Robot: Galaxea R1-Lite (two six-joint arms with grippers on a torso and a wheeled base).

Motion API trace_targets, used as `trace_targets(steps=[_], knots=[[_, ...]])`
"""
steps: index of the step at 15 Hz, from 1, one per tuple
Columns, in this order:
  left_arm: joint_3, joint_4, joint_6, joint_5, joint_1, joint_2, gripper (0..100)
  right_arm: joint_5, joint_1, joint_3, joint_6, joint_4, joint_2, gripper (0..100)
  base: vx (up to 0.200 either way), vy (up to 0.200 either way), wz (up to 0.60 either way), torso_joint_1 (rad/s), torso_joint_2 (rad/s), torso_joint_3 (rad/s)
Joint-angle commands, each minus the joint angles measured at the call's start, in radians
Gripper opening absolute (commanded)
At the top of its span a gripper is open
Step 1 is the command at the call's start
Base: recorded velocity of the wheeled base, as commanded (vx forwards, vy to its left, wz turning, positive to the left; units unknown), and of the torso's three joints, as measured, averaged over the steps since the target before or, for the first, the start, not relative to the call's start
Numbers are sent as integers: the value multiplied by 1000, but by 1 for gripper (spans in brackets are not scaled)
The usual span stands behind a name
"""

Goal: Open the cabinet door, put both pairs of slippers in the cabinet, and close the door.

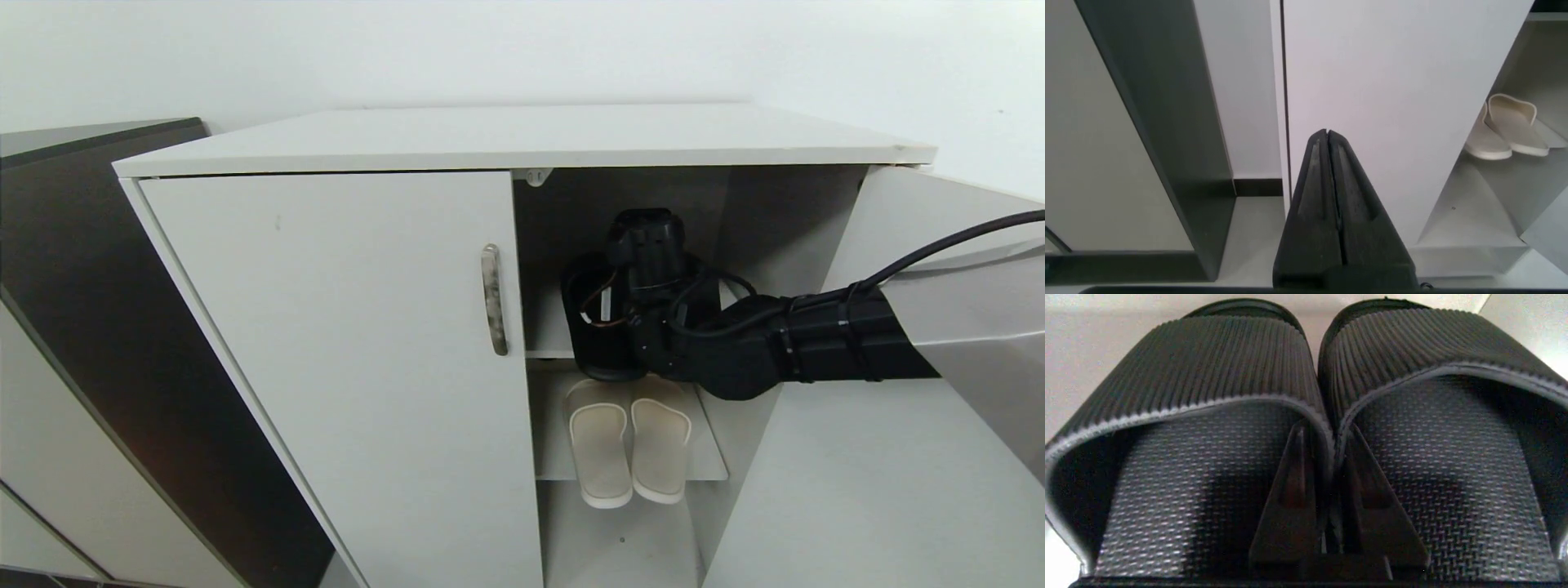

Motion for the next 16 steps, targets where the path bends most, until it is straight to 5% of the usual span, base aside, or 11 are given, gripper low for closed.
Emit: trace_targets(steps=[1,7,16], knots=[[0,0,-1,0,0,1,0,16,-17,-50,-2,22,28,0,0,0,0,0,0,0],[0,0,1,2,0,1,0,24,-22,-154,-2,154,38,0,0,0,0,0,0,0],[0,0,1,2,0,1,0,24,-35,-200,0,166,97,0,0,0,0,0,0,0]])
